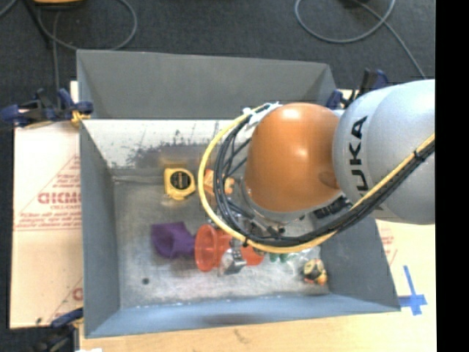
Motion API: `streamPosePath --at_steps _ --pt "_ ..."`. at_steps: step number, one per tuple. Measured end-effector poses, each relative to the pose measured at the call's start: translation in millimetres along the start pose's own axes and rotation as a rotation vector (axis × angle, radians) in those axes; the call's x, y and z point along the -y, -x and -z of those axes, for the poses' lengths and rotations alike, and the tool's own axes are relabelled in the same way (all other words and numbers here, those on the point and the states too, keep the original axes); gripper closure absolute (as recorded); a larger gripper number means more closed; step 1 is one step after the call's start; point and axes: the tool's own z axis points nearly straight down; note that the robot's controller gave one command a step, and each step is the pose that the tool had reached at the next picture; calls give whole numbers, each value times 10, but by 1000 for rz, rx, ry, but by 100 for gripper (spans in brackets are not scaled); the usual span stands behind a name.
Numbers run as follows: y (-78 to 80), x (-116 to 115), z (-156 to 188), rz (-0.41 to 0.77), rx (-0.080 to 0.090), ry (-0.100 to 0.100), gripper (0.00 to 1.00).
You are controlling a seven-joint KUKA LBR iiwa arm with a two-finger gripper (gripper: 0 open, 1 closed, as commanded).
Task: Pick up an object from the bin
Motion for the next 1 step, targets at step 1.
streamPosePath --at_steps 1 --pt "-1 -3 0 0 0 1 100"
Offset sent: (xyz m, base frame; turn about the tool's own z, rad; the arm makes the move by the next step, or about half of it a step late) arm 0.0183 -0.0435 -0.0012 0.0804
